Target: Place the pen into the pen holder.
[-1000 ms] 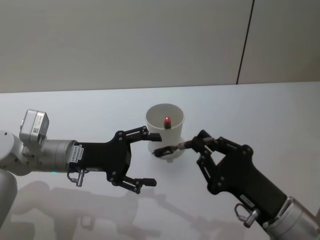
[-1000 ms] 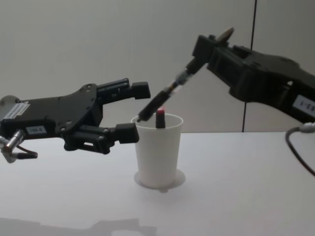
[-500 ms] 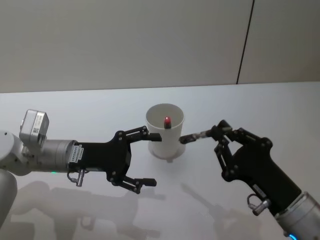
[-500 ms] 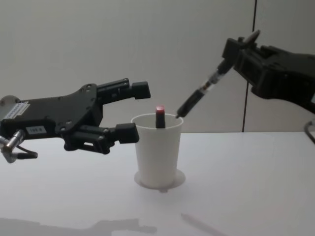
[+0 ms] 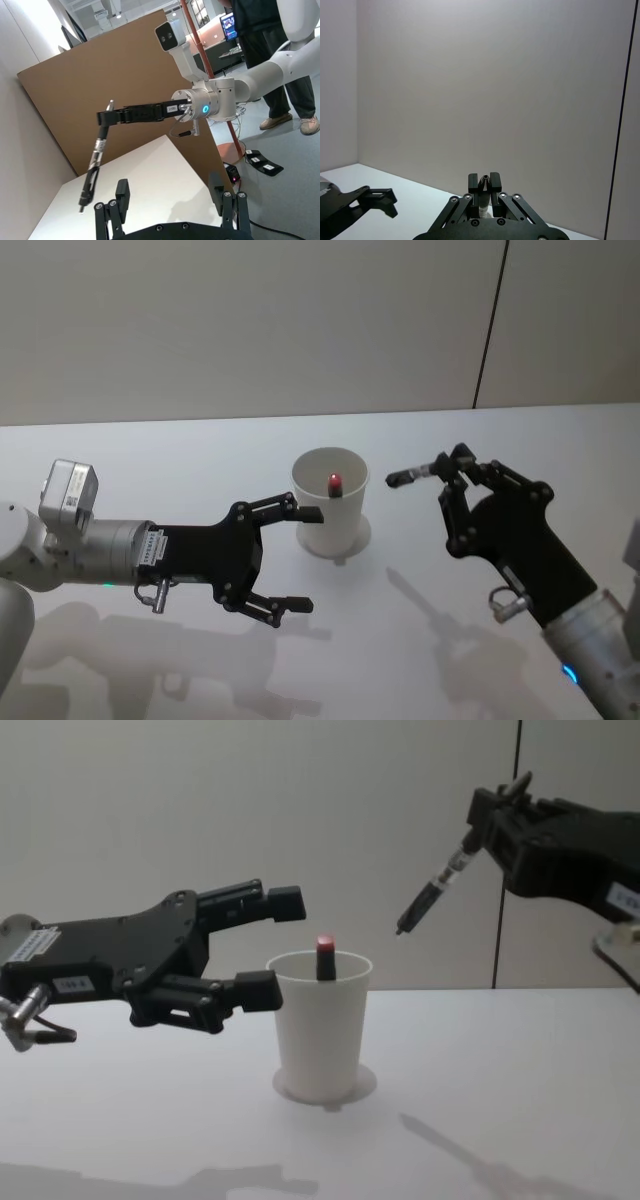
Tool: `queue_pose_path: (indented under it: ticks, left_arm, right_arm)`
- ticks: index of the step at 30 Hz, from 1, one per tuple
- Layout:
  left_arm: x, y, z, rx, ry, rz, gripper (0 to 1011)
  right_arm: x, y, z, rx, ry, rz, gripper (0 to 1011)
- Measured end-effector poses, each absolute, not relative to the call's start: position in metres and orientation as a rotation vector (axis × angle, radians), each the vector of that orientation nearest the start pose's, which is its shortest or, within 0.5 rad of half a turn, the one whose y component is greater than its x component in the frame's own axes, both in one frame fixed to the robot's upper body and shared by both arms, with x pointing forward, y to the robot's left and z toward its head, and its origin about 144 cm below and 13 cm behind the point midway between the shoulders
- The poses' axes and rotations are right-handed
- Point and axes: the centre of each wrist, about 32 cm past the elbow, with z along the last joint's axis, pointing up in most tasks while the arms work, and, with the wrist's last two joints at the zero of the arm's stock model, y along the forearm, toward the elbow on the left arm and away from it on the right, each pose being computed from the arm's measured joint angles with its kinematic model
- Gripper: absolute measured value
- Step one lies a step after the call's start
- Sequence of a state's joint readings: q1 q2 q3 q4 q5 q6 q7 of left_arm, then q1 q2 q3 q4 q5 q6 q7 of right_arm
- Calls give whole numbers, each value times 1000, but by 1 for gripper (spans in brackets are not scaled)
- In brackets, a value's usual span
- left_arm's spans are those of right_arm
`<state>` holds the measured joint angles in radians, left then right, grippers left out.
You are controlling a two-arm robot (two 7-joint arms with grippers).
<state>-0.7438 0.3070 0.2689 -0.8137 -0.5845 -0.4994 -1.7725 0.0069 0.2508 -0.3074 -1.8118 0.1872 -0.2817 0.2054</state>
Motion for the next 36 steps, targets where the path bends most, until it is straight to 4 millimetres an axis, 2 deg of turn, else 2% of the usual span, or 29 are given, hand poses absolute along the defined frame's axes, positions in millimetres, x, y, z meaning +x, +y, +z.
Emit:
queue_pose_path:
  ticks: [18, 36]
  left_arm:
    - [642, 324, 1224, -122, -465, -126, 1004]
    - [642, 324, 1224, -122, -465, -126, 1004]
  right_arm:
    - [472, -166, 1217, 298, -373, -1003, 126]
    - [509, -148, 1230, 212, -289, -1000, 125]
